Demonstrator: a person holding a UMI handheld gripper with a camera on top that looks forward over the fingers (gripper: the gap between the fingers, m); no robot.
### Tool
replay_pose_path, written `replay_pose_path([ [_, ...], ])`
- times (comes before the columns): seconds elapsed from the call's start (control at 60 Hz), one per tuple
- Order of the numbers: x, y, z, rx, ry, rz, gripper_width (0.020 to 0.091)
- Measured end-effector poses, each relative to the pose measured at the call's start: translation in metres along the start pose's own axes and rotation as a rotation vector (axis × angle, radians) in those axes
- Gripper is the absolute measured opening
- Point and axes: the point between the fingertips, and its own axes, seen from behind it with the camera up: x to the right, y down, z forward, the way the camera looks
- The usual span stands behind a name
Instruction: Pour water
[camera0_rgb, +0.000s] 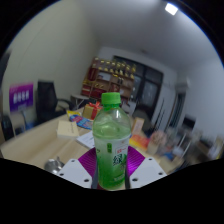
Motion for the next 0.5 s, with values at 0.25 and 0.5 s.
replay_pose_path([
  [0.25, -0.032, 0.075, 0.002, -0.046, -0.022, 0.335, 0.0368],
  [0.5, -0.035, 0.087, 0.001, 0.005, -0.021, 0.299, 0.0426],
])
